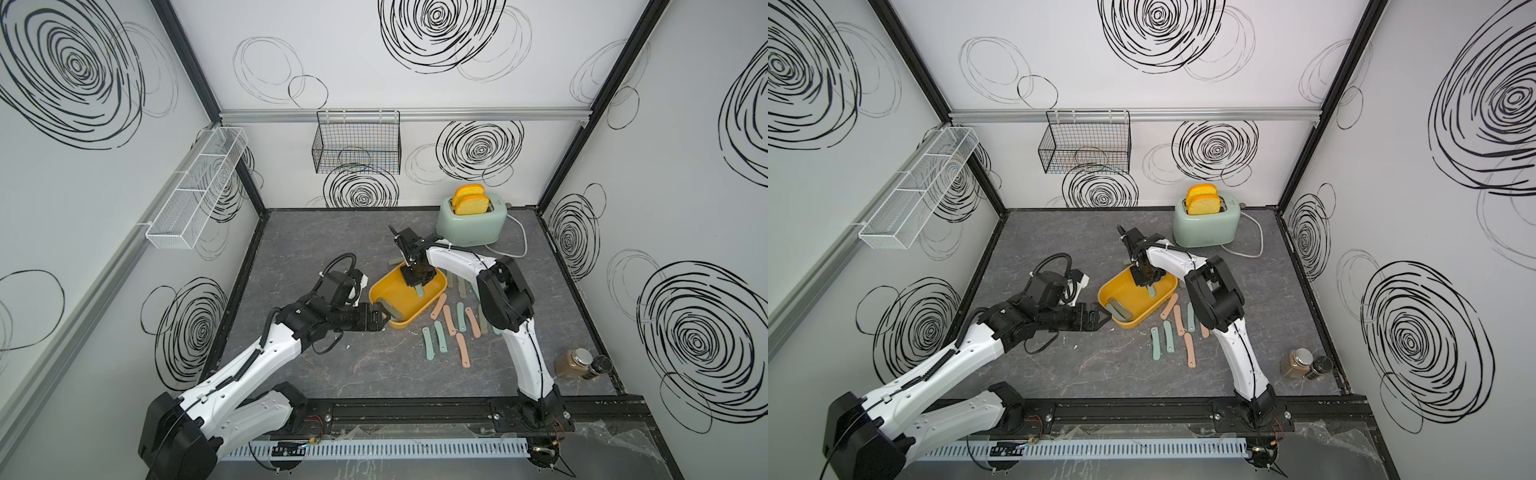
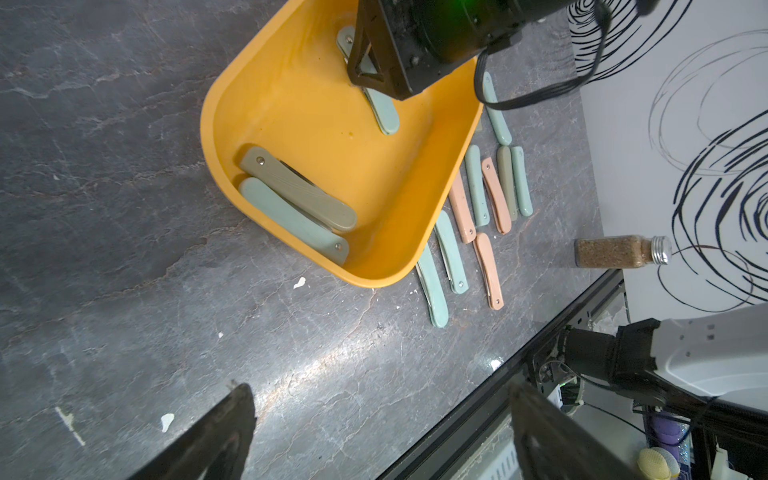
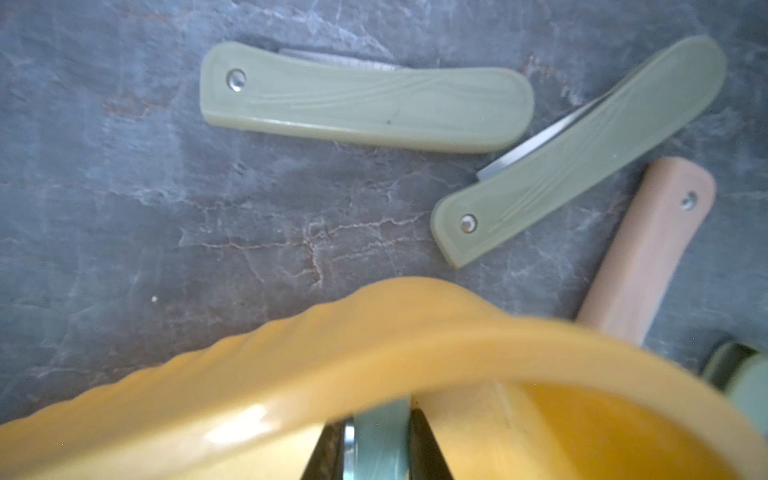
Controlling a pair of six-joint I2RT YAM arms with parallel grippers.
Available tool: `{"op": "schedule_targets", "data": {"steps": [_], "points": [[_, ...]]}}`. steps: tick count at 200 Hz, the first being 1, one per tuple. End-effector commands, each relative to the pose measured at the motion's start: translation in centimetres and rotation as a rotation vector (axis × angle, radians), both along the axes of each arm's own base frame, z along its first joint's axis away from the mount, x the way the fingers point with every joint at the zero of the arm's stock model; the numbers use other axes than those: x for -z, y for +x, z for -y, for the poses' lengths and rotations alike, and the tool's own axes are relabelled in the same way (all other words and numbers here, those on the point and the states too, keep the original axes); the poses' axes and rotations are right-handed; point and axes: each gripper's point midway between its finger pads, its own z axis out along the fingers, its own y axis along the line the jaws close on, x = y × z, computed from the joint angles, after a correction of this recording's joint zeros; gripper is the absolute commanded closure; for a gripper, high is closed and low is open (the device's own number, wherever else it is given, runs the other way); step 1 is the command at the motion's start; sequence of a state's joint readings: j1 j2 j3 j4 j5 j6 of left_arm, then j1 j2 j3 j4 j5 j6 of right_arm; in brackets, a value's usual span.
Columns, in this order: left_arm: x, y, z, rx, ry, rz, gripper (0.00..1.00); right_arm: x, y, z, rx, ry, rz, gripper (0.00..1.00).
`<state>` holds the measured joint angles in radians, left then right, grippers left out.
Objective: Take the fruit knife out of the storage box
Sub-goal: Pick up the fruit knife from the storage box.
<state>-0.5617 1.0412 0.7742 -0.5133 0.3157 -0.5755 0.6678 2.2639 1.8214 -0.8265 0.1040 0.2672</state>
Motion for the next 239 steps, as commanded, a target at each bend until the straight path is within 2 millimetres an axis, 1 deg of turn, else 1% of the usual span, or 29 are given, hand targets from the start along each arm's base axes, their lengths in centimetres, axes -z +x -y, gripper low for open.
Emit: {"op": "schedule_targets", "data": {"steps": [1, 26, 65, 92, 115, 132, 157, 182, 213, 239], "points": [[-1.1, 1.0, 0.7, 0.011, -0.032, 0.041, 0.02, -3.3, -0.2, 0.2, 0.022, 0.03, 0.014, 0.8], [-1.3, 1.3, 1.2, 0.018, -0.037, 0.041, 0.02, -5.2, -0.3, 0.5, 0.036, 0.05, 0.033, 0.8], [-1.4, 1.7, 2.4, 0.044, -0.026, 0.045, 0.02, -8.1, -0.5, 1.4, 0.068, 0.087, 0.065, 0.8], [-1.5, 2.3, 3.3, 0.053, -0.012, 0.051, 0.02, -9.6, -0.8, 2.2, 0.09, 0.102, 0.083, 0.8], [-1.9, 3.0, 4.1, 0.06, -0.014, 0.055, 0.02, -10.5, -1.1, 3.2, 0.113, 0.107, 0.09, 0.8], [-2.6, 3.4, 5.1, 0.076, -0.021, 0.067, 0.02, -11.3, -1.0, 4.5, 0.145, 0.118, 0.1, 0.8], [-3.0, 3.6, 6.8, 0.109, -0.019, 0.075, 0.02, -12.3, -1.0, 7.2, 0.2, 0.132, 0.115, 0.8], [-3.2, 3.6, 8.4, 0.138, -0.025, 0.08, 0.02, -12.1, -1.3, 10.7, 0.261, 0.126, 0.115, 0.8], [-3.1, 3.3, 10.4, 0.175, -0.038, 0.077, 0.02, -10.7, -2.1, 16.0, 0.352, 0.106, 0.101, 0.8], [-3.1, 3.2, 12.2, 0.211, -0.036, 0.079, 0.02, -8.5, -2.8, 20.5, 0.423, 0.055, 0.079, 0.8]]}}
